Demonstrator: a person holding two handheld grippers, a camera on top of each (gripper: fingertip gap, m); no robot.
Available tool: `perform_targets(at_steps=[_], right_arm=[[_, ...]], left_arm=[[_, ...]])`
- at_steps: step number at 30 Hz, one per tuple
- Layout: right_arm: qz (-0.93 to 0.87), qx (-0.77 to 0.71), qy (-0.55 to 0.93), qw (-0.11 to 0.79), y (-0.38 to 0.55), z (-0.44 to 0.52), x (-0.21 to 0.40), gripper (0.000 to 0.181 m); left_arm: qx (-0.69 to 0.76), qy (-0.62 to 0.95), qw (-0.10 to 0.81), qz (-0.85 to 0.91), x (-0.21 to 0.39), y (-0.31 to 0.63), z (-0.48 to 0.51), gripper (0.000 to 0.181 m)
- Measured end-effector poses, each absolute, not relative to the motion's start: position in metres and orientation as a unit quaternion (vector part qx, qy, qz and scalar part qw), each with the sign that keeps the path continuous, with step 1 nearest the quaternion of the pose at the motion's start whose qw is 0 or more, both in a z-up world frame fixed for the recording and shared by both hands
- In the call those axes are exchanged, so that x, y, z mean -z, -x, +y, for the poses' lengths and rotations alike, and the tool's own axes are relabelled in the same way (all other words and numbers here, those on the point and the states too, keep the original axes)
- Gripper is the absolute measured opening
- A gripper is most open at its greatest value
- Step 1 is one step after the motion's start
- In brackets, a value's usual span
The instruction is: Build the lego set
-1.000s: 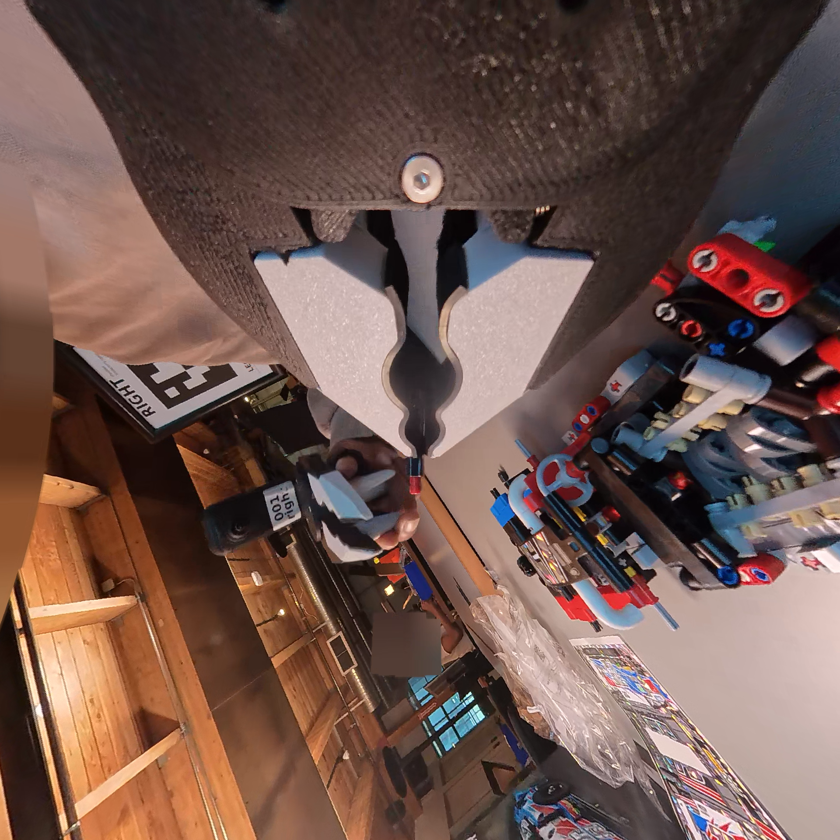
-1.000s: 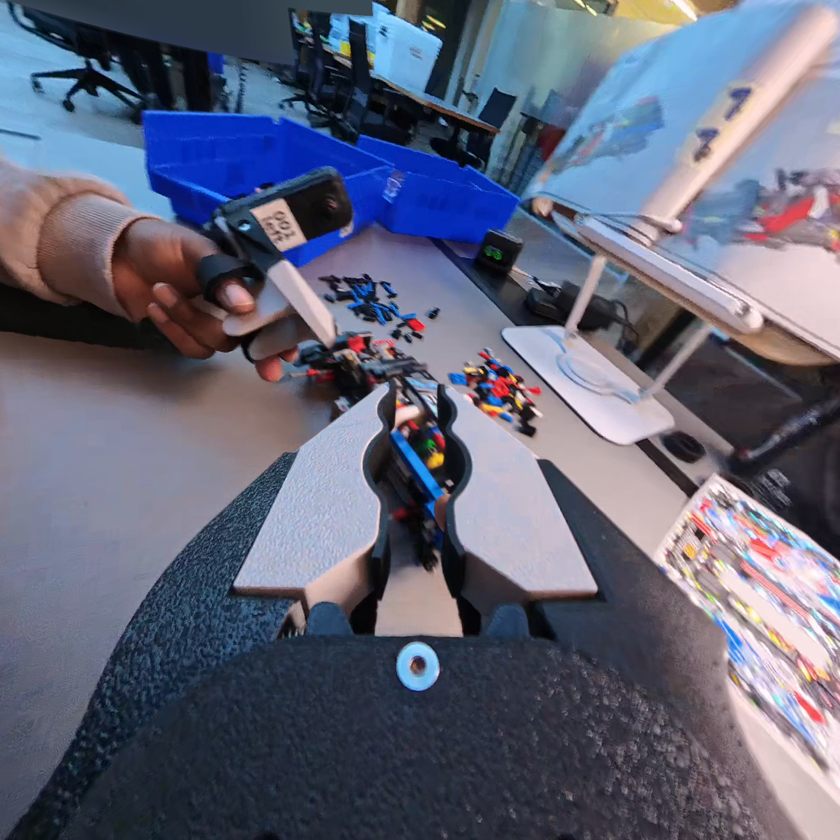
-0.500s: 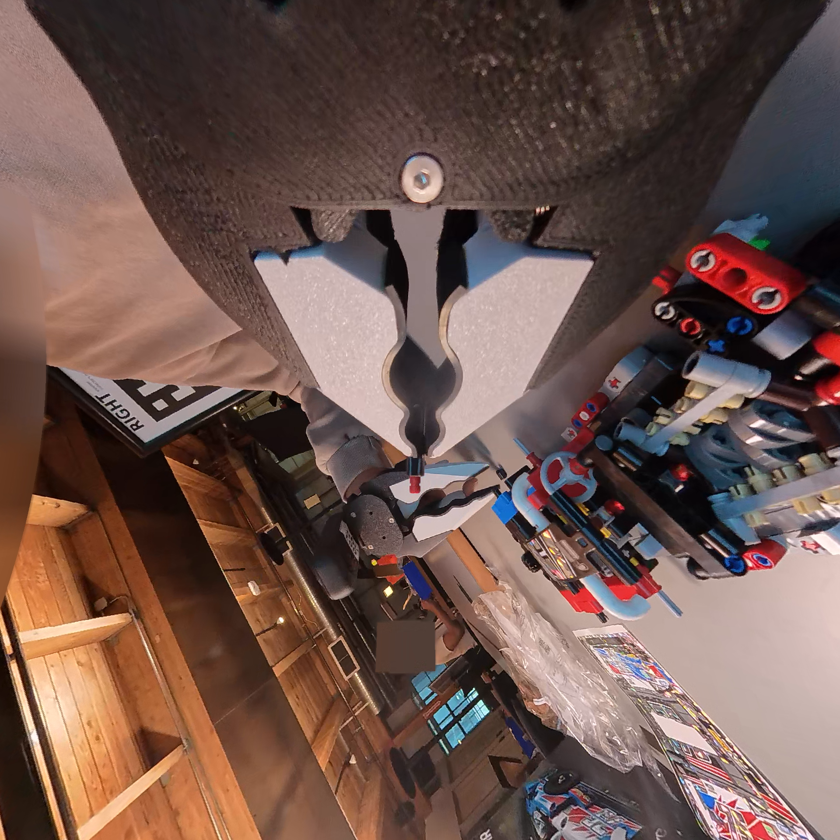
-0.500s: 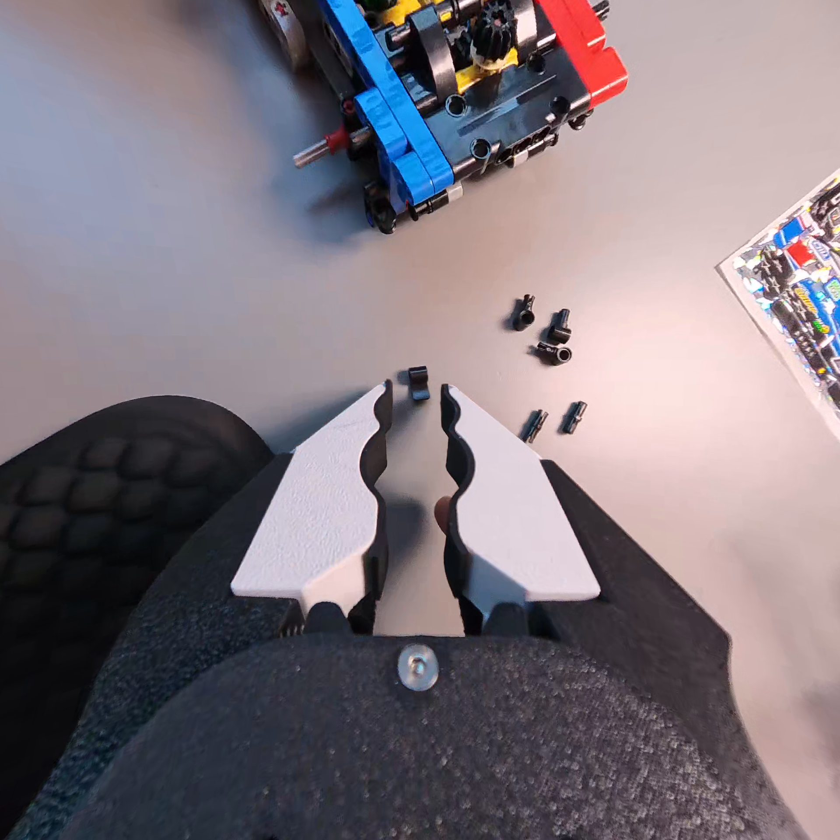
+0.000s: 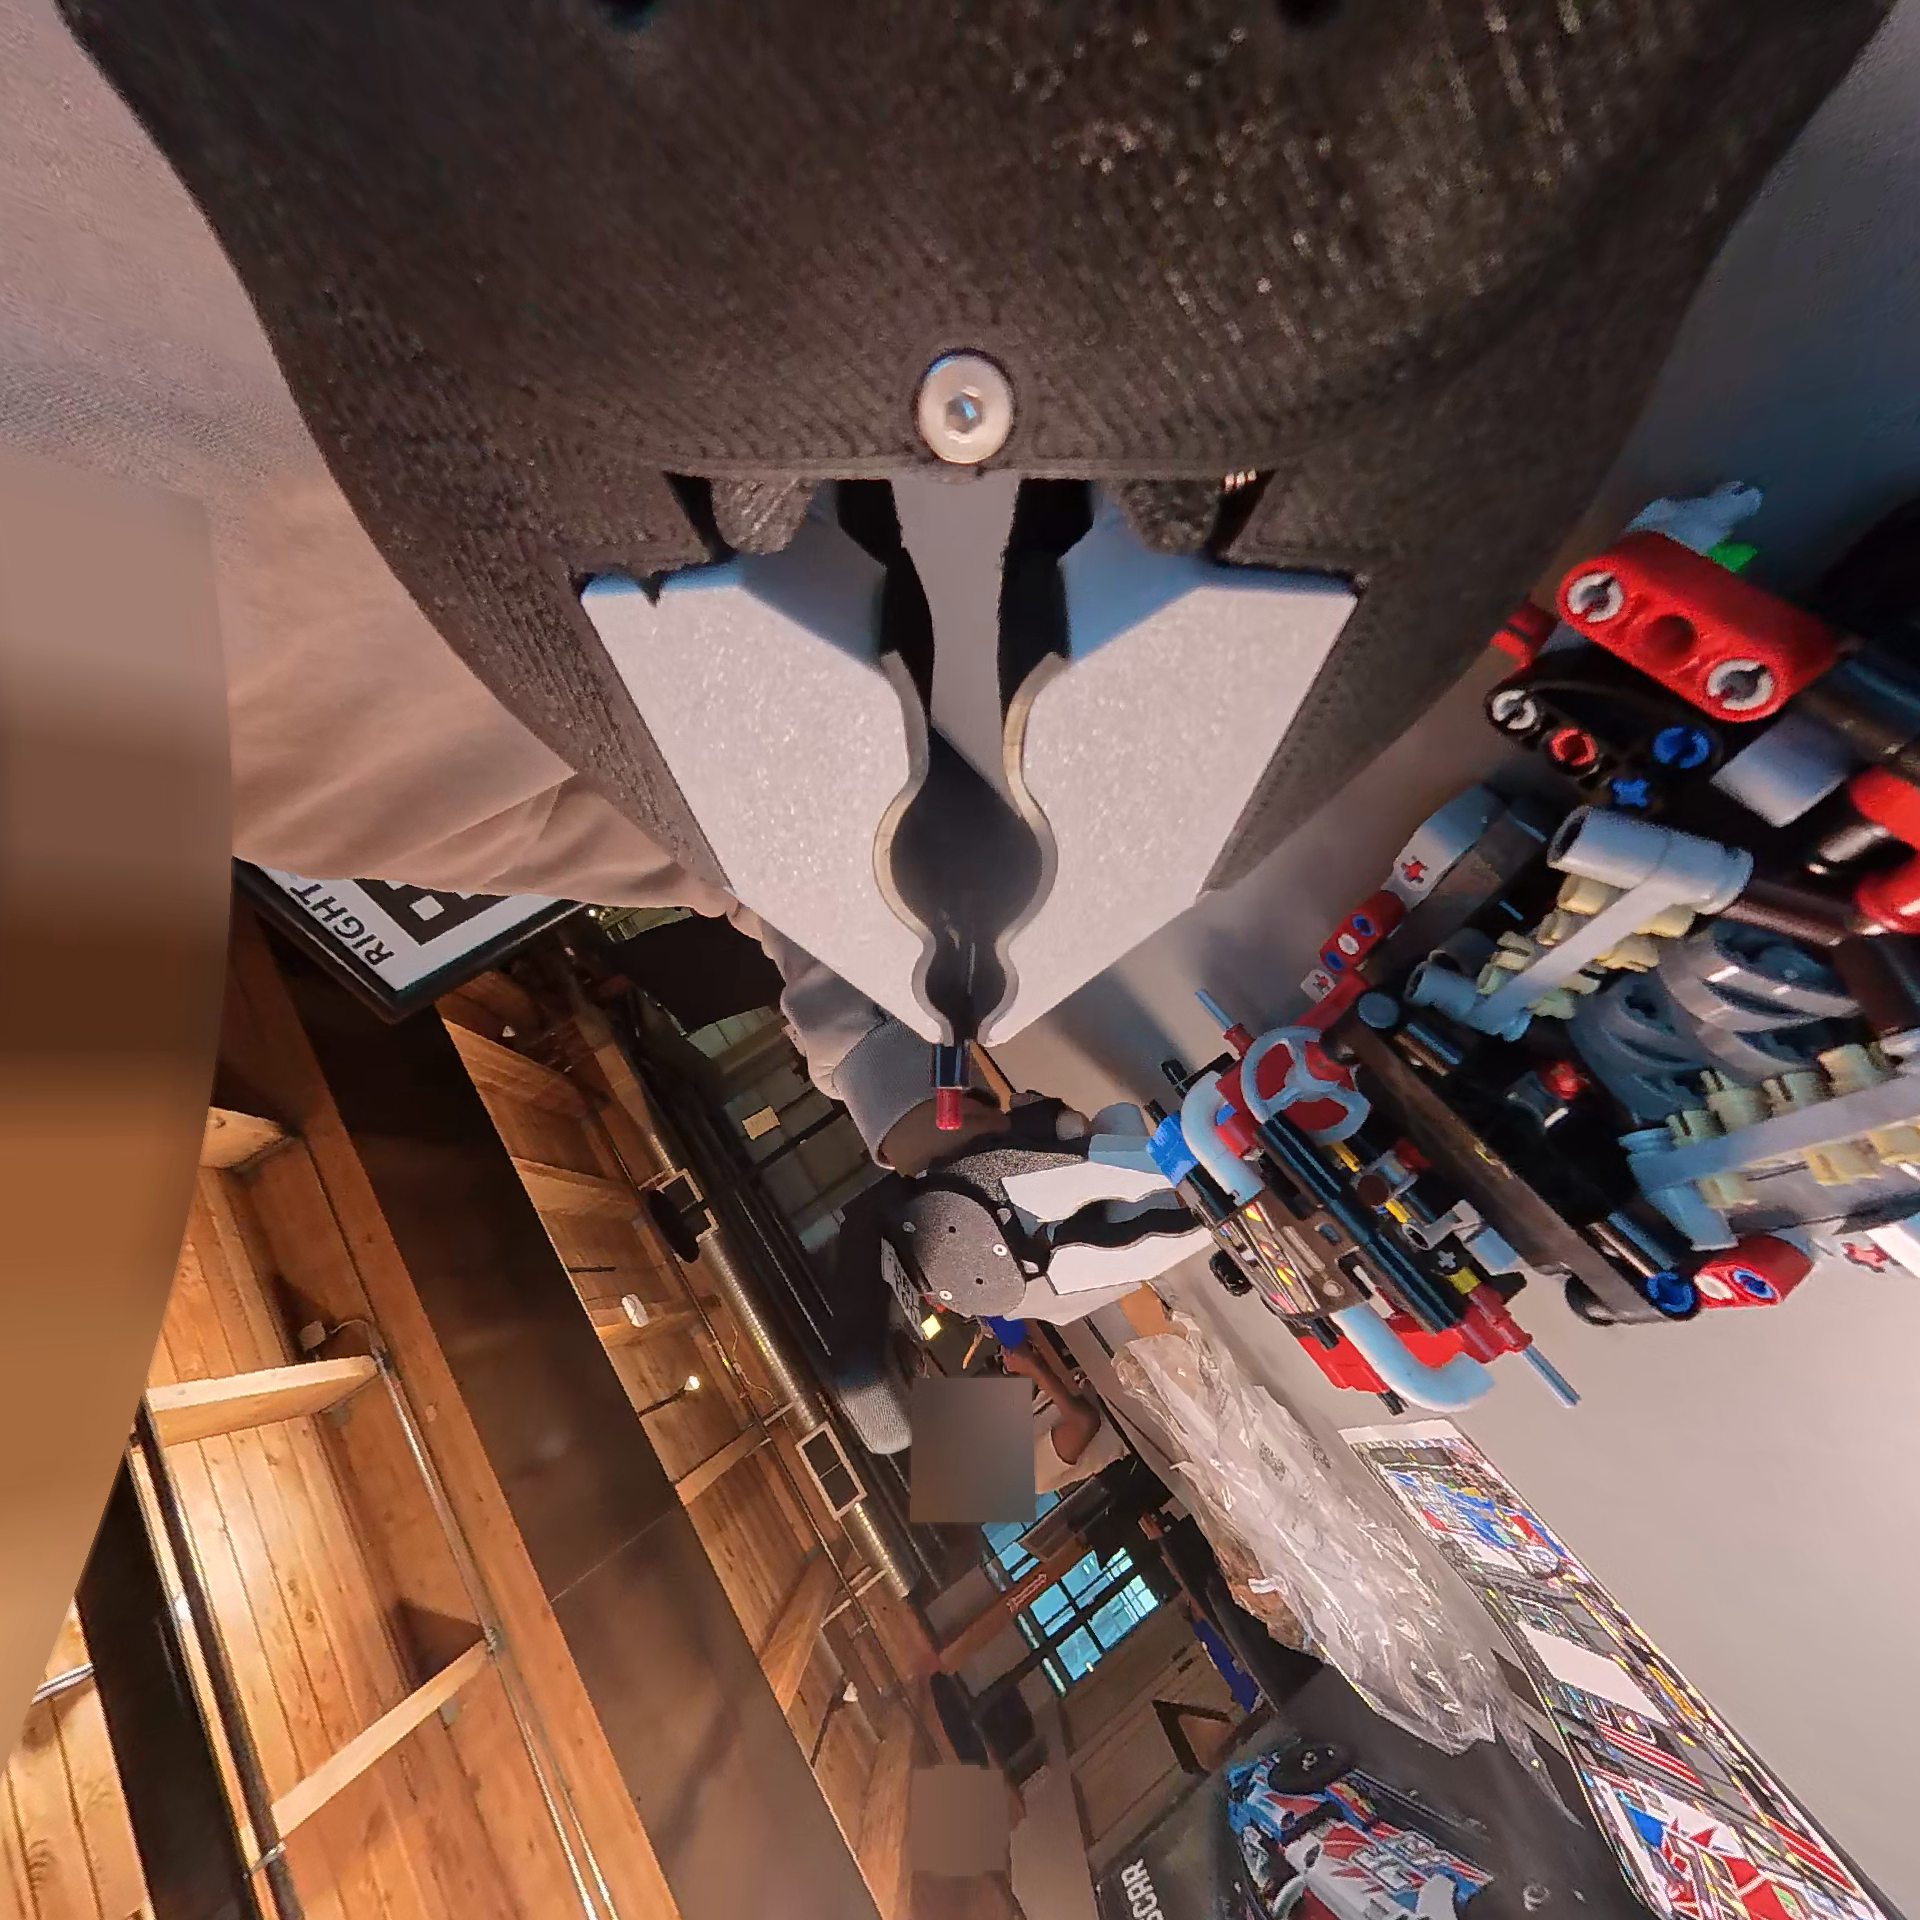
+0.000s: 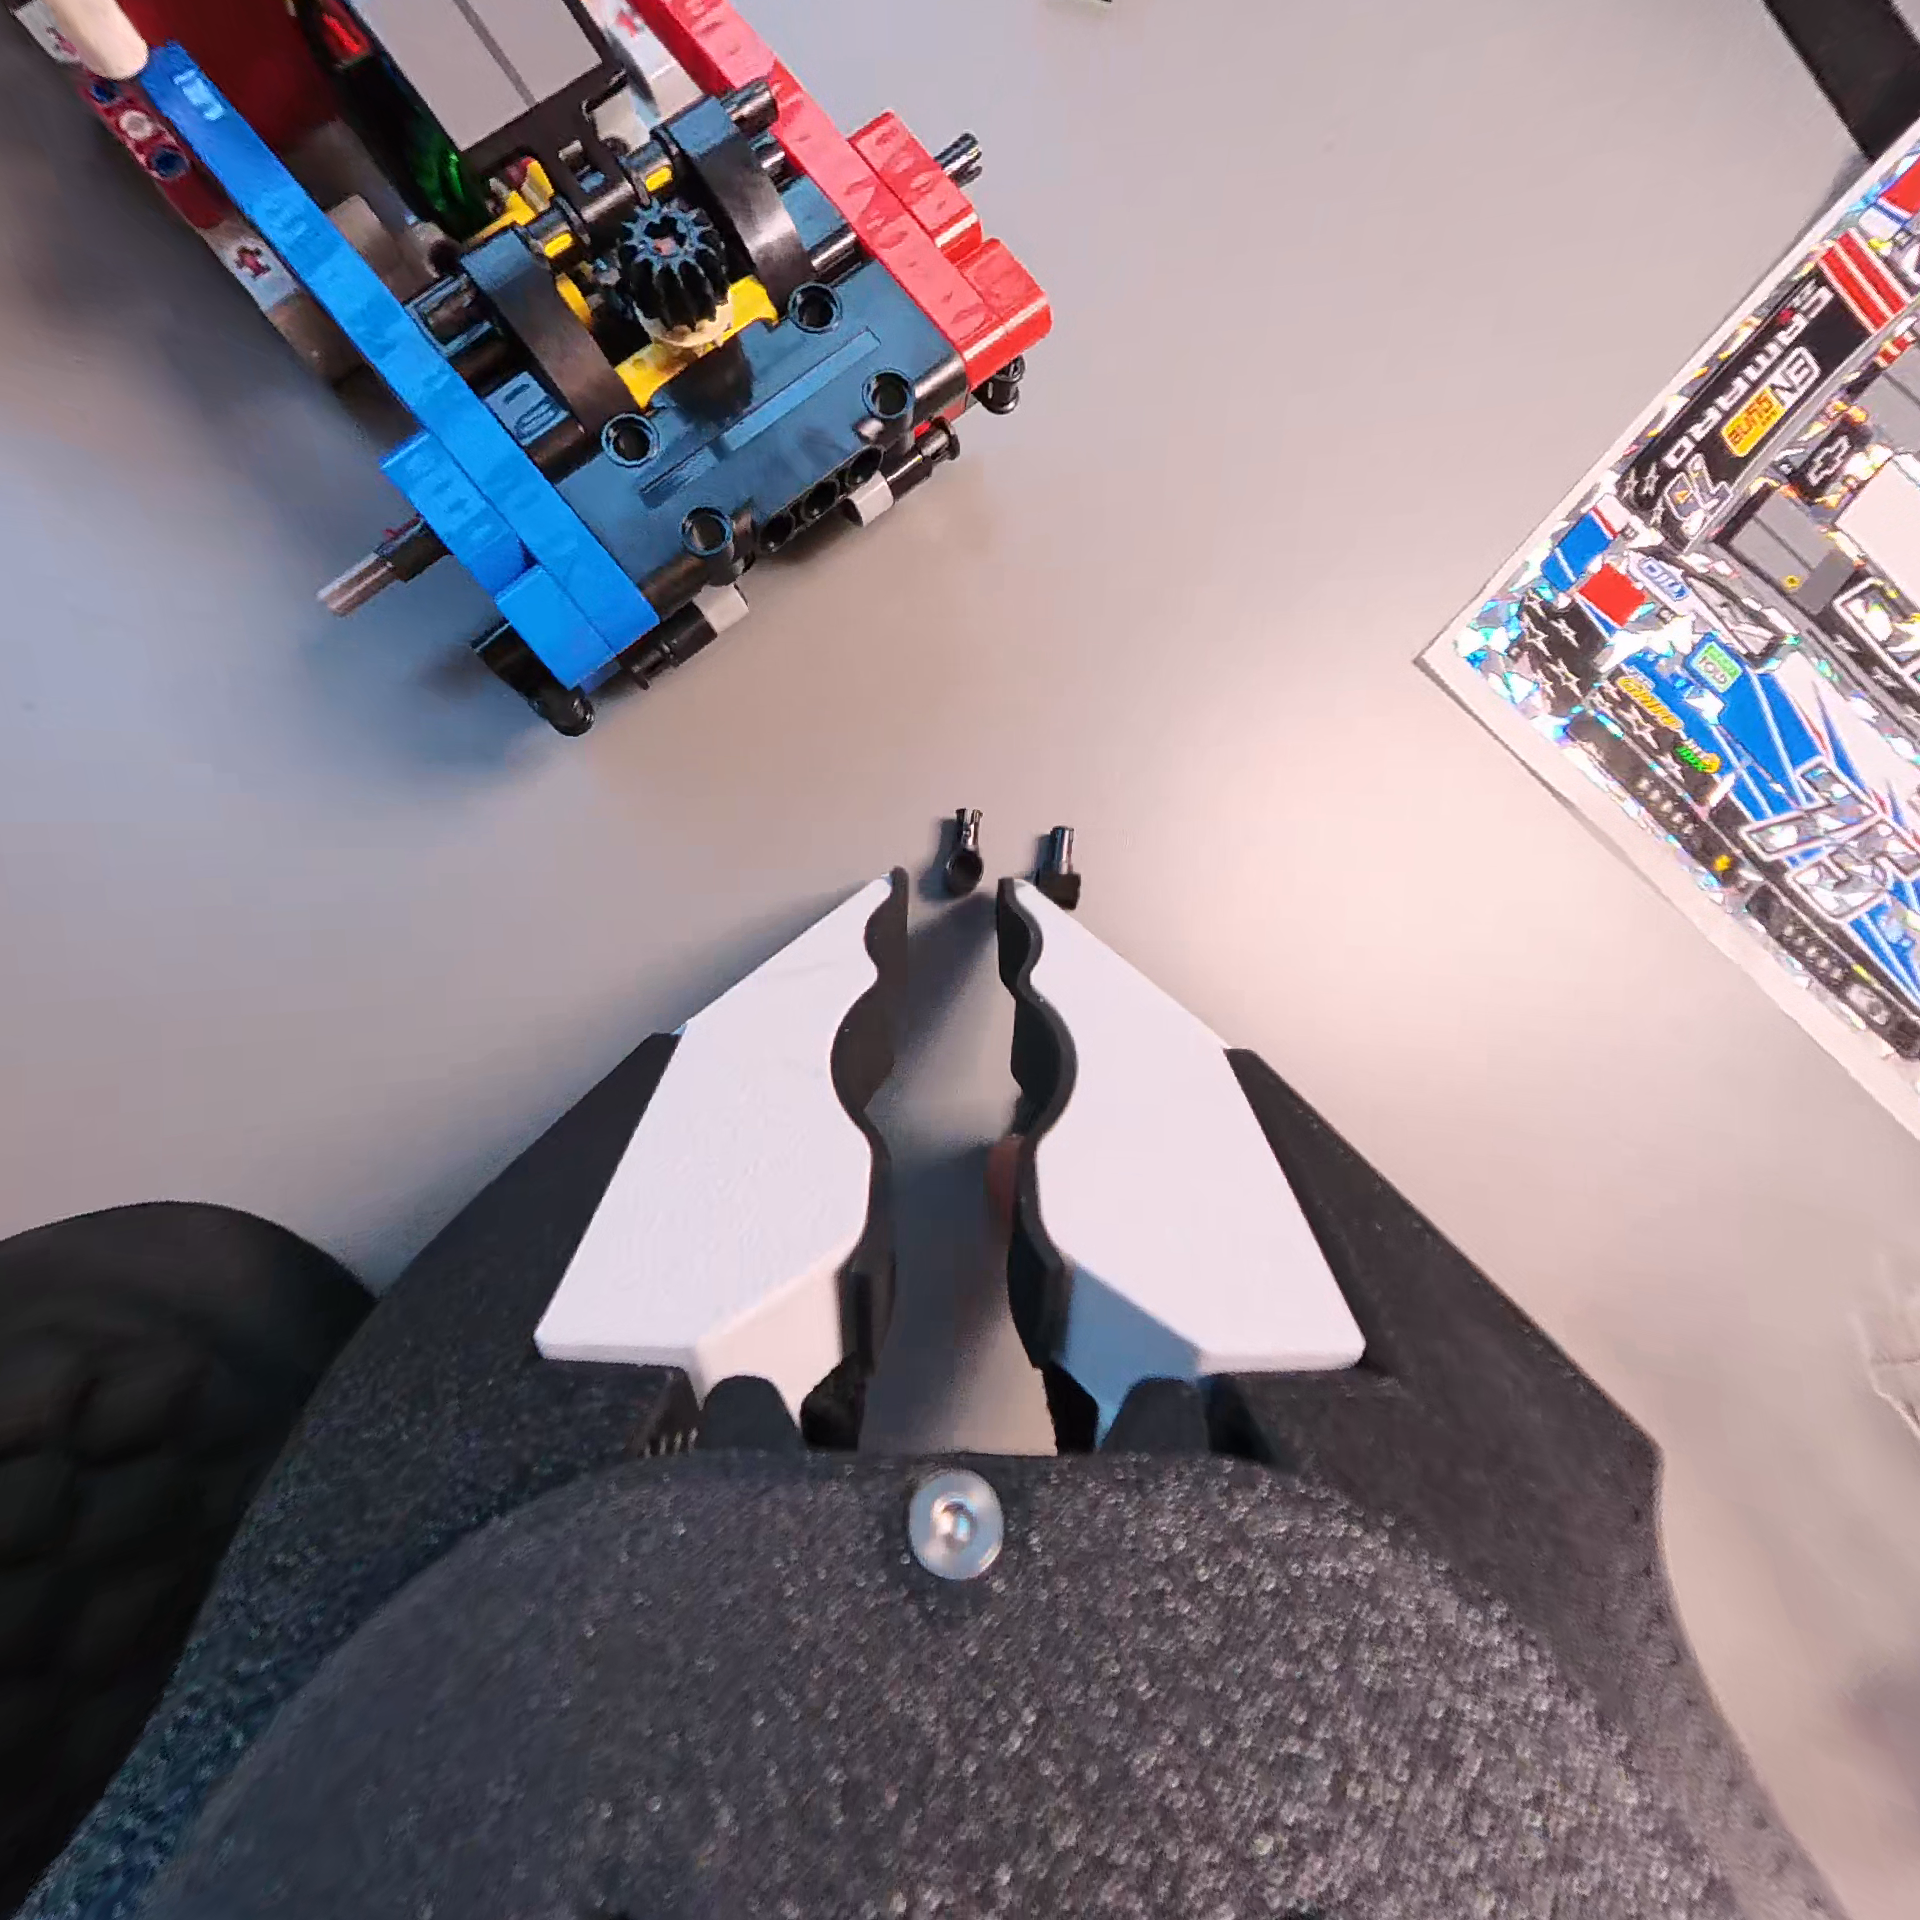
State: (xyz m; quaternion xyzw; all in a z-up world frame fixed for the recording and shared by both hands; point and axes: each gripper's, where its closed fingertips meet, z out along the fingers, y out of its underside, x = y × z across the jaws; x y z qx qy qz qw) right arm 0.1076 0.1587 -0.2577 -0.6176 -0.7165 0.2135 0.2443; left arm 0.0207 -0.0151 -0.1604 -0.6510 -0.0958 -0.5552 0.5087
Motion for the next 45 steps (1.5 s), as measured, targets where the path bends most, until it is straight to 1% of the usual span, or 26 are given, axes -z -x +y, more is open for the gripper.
perform_targets(at_steps=[6, 8, 11, 13, 15, 17, 18, 20, 22, 24, 29, 38, 45], right_arm=[[-0.719, -0.205, 0.618, 0.244, -0.103, 0.160, 0.258, 0.011], [-0.723, -0.203, 0.615, 0.241, -0.102, 0.159, 0.259, 0.005], [-0.740, -0.191, 0.594, 0.251, -0.102, 0.156, 0.257, 0.005], [-0.739, -0.232, 0.572, 0.270, -0.097, 0.133, 0.235, 0.005], [-0.736, -0.309, 0.532, 0.284, -0.089, 0.089, 0.197, 0.004], [-0.727, -0.421, 0.486, 0.242, -0.082, 0.027, 0.166, 0.004], [-0.725, -0.451, 0.474, 0.215, -0.079, 0.005, 0.162, 0.005], [-0.714, -0.490, 0.467, 0.179, -0.069, -0.020, 0.162, 0.005], [-0.673, -0.547, 0.482, 0.122, -0.058, -0.036, 0.162, 0.005], [-0.659, -0.568, 0.485, 0.088, -0.053, -0.044, 0.168, 0.004], [-0.643, -0.588, 0.486, 0.070, -0.049, -0.048, 0.168, 0.004], [-0.647, -0.586, 0.482, 0.069, -0.053, -0.041, 0.170, 0.004], [-0.645, -0.596, 0.474, 0.063, -0.056, -0.042, 0.168, 0.004]], left_arm=[[0.558, 0.650, 0.508, -0.094, 0.160, -0.021, -0.015, 0.000], [0.556, 0.650, 0.510, -0.094, 0.160, -0.021, -0.015, 0.000], [0.542, 0.650, 0.523, -0.096, 0.160, -0.018, -0.014, 0.000], [0.530, 0.654, 0.533, -0.093, 0.160, -0.017, -0.014, 0.000], [0.518, 0.657, 0.541, -0.087, 0.159, -0.017, -0.013, 0.000], [0.514, 0.655, 0.549, -0.072, 0.155, -0.020, -0.012, 0.000], [0.516, 0.648, 0.557, -0.063, 0.151, -0.023, -0.011, 0.000], [0.517, 0.638, 0.570, -0.035, 0.143, -0.029, -0.013, 0.000], [0.513, 0.634, 0.579, -0.006, 0.138, -0.034, -0.017, 0.000], [0.502, 0.638, 0.584, 0.011, 0.137, -0.036, -0.020, 0.000], [0.498, 0.646, 0.578, 0.025, 0.138, -0.037, -0.024, 0.000], [0.494, 0.670, 0.552, 0.049, 0.146, -0.045, -0.025, 0.000], [0.477, 0.680, 0.552, 0.070, 0.149, -0.049, -0.025, 0.000]])
